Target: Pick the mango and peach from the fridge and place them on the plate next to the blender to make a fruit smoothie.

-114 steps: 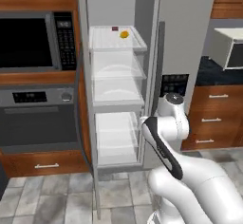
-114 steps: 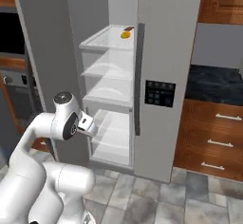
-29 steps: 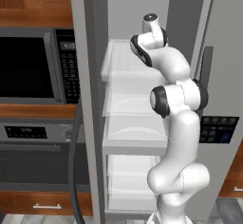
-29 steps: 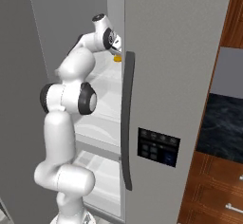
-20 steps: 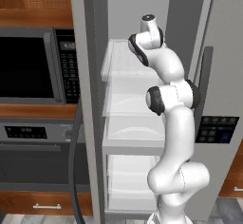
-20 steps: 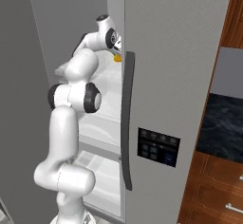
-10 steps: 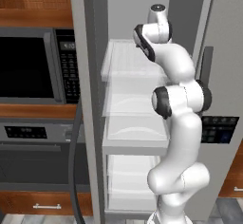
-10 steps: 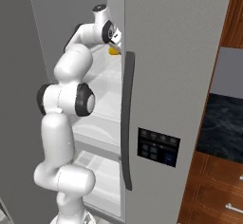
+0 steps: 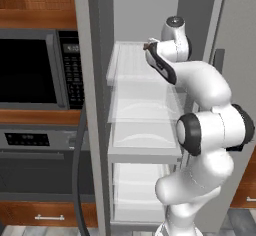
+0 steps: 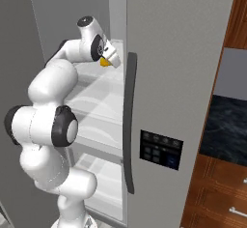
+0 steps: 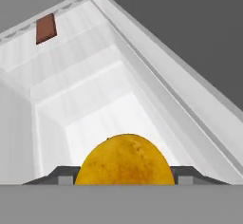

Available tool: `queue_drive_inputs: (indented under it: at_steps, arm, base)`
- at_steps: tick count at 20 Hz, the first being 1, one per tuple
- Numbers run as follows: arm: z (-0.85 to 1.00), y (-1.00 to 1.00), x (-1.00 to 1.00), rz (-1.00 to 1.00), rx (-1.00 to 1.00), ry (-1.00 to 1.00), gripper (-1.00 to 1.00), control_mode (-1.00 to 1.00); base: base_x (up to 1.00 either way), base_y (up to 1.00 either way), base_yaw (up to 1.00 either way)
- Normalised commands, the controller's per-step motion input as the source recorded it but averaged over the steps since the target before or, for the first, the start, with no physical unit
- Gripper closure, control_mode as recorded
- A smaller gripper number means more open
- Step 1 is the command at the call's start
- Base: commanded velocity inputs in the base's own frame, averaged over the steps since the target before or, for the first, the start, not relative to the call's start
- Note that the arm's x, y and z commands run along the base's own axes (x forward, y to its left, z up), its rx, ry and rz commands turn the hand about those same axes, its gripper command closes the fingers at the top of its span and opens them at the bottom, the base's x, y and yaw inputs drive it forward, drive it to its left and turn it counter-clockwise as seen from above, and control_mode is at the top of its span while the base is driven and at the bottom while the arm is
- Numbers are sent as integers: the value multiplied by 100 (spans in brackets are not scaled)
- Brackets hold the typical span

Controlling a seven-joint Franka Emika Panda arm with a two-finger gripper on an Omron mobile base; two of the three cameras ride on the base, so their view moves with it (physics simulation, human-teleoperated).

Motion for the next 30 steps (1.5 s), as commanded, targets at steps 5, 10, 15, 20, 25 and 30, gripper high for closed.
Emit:
queue_drive_inputs:
  at_steps: [5, 10, 15, 20, 25, 30]
  arm:
    - [0, 13, -100, 0, 5, 1, 100, -100]
    - [0, 4, -100, 0, 12, 6, 100, -100]
    - [-24, 8, -100, 0, 0, 0, 100, -100]
    - [-45, 8, -100, 7, 0, 0, 100, -100]
    - [-47, 26, -100, 26, -2, 0, 100, -100]
    - [-21, 26, -55, 18, -4, 0, 100, 100]
  base:
    - [0, 0, 0]
    - [0, 0, 0]
    - [0, 0, 0]
    - [0, 0, 0]
    - [0, 0, 0]
    - [-38, 17, 20]
